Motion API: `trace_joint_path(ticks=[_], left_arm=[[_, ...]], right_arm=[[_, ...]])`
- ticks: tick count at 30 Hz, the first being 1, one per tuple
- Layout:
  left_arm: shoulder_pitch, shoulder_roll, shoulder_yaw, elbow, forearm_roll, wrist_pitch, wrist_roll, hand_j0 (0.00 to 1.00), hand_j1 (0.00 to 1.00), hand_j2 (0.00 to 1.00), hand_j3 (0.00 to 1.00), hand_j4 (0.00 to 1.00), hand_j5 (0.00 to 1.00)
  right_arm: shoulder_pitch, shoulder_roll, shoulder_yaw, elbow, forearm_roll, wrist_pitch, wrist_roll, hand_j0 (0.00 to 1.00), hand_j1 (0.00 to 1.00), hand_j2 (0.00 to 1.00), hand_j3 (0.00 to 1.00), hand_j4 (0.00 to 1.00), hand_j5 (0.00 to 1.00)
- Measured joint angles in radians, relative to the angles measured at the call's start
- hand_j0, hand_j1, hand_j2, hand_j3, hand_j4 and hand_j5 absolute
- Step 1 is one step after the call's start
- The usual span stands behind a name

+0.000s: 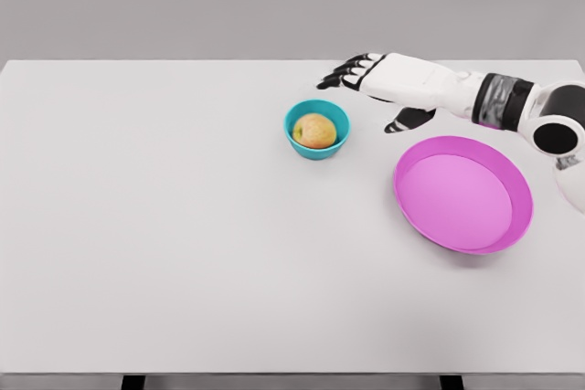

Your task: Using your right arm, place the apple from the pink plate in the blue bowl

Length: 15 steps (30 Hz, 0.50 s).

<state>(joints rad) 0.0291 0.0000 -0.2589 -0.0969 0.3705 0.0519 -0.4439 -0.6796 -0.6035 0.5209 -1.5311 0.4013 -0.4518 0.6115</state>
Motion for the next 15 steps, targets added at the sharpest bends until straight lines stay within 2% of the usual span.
trace_joint_path(ticks=[2,5,10,13,15], left_arm=[[-0.002,0.0,0.0,0.0,0.001,0.0,0.0,1.0,1.0,1.0,1.0,1.0,1.0],[-0.002,0.0,0.0,0.0,0.0,0.0,0.0,1.0,1.0,1.0,1.0,1.0,1.0],[0.0,0.0,0.0,0.0,0.0,0.0,-0.001,1.0,1.0,1.0,1.0,1.0,1.0],[-0.002,0.0,0.001,0.0,0.0,0.0,-0.001,1.0,1.0,1.0,1.0,1.0,1.0],[0.0,0.0,0.001,0.001,0.0,0.0,0.0,1.0,1.0,1.0,1.0,1.0,1.0]], right_arm=[[0.032,-0.06,-0.001,-0.053,-0.047,0.004,0.0,1.0,1.0,1.0,1.0,1.0,1.0],[0.054,-0.119,-0.003,-0.094,-0.082,0.002,0.0,1.0,1.0,1.0,1.0,1.0,1.0],[0.114,-0.218,-0.015,-0.124,-0.14,-0.022,0.0,1.0,1.0,1.0,1.0,1.0,1.0],[0.173,-0.281,-0.055,-0.13,-0.175,-0.053,0.0,1.0,1.0,1.0,1.0,1.0,1.0],[0.173,-0.297,-0.077,-0.132,-0.185,-0.062,0.0,1.0,1.0,1.0,1.0,1.0,1.0]])
